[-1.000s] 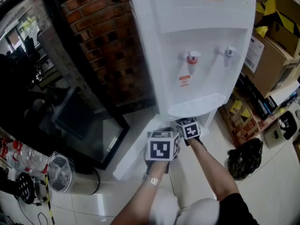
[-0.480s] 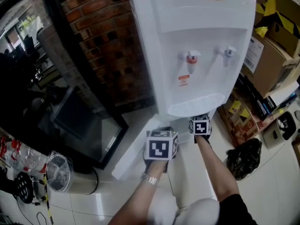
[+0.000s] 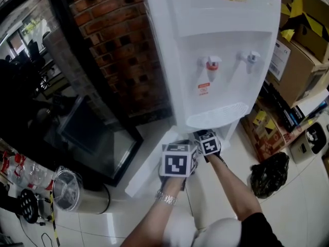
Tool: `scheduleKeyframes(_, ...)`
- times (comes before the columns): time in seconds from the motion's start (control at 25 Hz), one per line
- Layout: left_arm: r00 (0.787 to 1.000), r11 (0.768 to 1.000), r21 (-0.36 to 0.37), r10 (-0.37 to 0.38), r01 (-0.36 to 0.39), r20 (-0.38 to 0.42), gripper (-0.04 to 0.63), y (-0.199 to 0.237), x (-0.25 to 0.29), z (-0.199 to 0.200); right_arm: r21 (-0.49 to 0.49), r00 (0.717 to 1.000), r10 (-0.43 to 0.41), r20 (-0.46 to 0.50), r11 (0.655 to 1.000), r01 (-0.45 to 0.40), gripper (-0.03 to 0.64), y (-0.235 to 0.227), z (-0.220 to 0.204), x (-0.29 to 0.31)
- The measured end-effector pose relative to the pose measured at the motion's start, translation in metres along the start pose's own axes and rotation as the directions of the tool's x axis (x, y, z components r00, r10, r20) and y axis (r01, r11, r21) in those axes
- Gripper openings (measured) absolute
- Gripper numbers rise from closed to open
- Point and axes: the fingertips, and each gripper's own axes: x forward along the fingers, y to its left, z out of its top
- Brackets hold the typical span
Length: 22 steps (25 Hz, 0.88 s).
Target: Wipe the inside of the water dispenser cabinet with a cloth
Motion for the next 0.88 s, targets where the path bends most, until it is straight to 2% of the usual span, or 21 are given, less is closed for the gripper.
scheduleKeyframes(0.08,1.0,1.0,0.002,-0.001,0.001,-0.001,0.0,0.0,0.0,0.0,0.078,0.996,-0.08,-0.046,0.993,0.083,0.023,-0.032,-0.013,-0.006)
scheduleKeyframes(0.24,1.0,1.0,0.009,0.0,0.0,-0.001,0.0,0.0,0.001,0.0,0.179,0.966,-0.247,-0.075,0.95,0.257,0.023,-0.094,-0.023,-0.03)
scheduleKeyframes(0.32,1.0,1.0,0.013,-0.001,0.001,-0.006,0.0,-0.001,0.002,-0.001,0.196,0.958,-0.281,-0.05,0.938,0.285,0.023,-0.105,-0.017,-0.041)
scheduleKeyframes(0.44,1.0,1.0,0.007,-0.002,0.002,-0.003,0.0,-0.003,0.003,-0.001,0.205,0.955,-0.285,-0.082,0.933,0.296,0.023,-0.111,-0.031,-0.042)
scheduleKeyframes(0.6,1.0,1.0,0.018,0.001,-0.001,0.007,0.0,-0.001,0.001,0.003,0.177,0.969,-0.236,-0.068,0.954,0.244,0.023,-0.087,-0.025,-0.035)
scheduleKeyframes(0.72,1.0,1.0,0.016,0.003,-0.004,0.011,0.0,-0.001,0.001,0.003,0.152,0.988,-0.133,-0.077,0.978,0.143,0.023,-0.05,-0.028,-0.024)
scheduleKeyframes(0.88,1.0,1.0,0.013,0.001,-0.001,0.017,0.0,-0.002,0.001,0.003,0.102,0.993,-0.017,-0.117,0.994,0.029,0.023,-0.006,-0.039,-0.01)
